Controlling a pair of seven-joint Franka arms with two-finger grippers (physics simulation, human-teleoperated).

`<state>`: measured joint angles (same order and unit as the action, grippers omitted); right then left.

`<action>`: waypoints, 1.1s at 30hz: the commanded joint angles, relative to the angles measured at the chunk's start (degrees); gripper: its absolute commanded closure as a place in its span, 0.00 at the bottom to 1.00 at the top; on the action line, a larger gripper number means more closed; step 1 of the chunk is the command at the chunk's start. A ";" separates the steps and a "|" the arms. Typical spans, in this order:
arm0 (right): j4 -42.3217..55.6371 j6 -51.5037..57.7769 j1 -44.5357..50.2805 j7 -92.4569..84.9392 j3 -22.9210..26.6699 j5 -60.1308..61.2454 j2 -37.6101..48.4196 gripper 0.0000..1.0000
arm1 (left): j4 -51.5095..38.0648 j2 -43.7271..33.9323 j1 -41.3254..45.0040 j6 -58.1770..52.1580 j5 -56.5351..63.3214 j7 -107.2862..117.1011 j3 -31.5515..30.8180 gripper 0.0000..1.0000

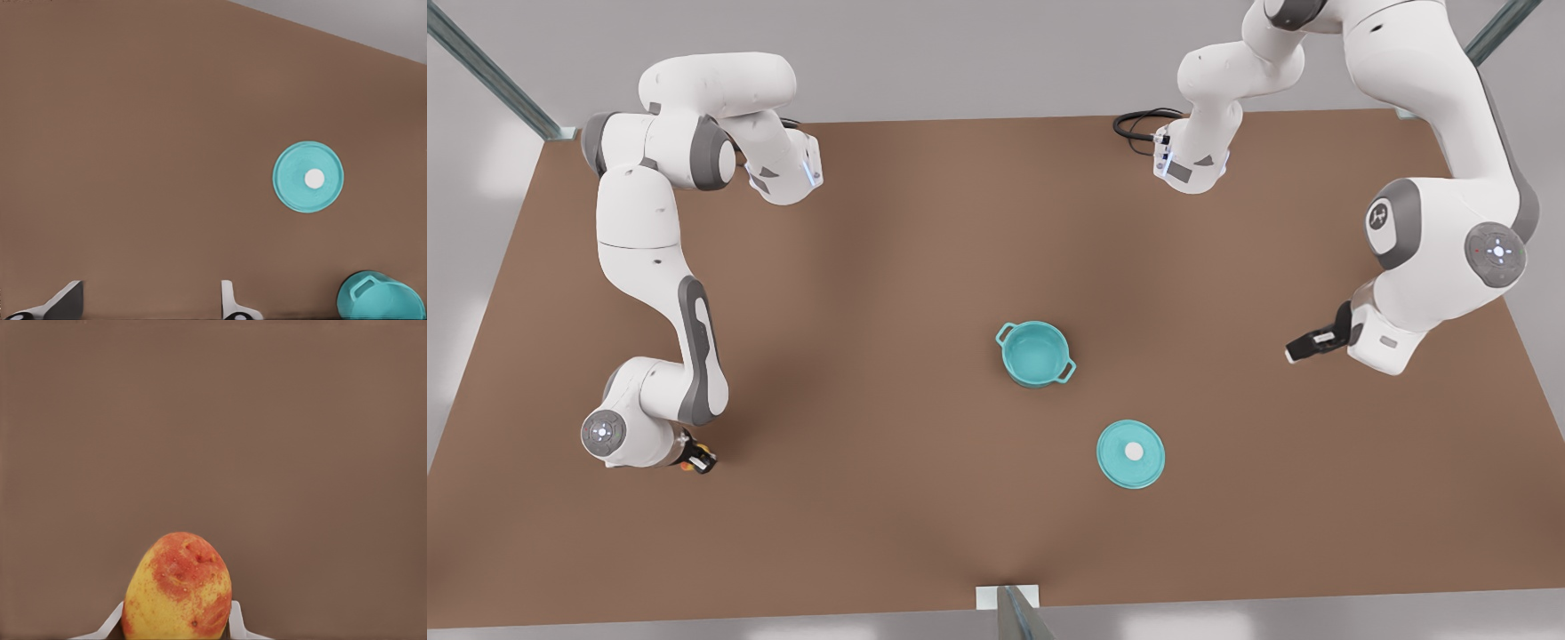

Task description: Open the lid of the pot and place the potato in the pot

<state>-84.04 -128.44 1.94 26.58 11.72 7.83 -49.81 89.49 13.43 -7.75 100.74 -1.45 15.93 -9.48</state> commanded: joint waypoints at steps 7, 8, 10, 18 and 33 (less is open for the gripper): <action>0.02 0.21 -0.01 0.31 -0.03 -0.09 0.59 0.48 | -0.02 0.02 0.28 -1.07 0.75 -17.69 -0.01 0.00; 0.02 0.30 0.08 0.31 -0.12 -0.09 0.94 0.48 | -0.02 0.02 0.37 -0.99 0.75 -17.69 -0.01 0.00; 0.02 0.47 0.26 0.40 -0.12 0.00 1.38 0.48 | -0.11 0.02 0.37 -0.90 0.75 -17.60 -0.01 0.00; 0.02 9.09 6.32 6.37 -0.12 1.75 7.62 0.48 | -0.11 0.02 0.28 -0.90 0.75 -17.69 0.08 0.00; 0.02 15.85 19.42 18.24 -0.12 9.84 15.09 0.48 | -0.11 -0.68 0.11 -1.60 0.66 -17.60 0.25 0.00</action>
<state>-84.08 -114.61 21.07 34.16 11.61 16.36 -34.82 89.43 12.85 -7.68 99.30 -0.82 1.09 -9.15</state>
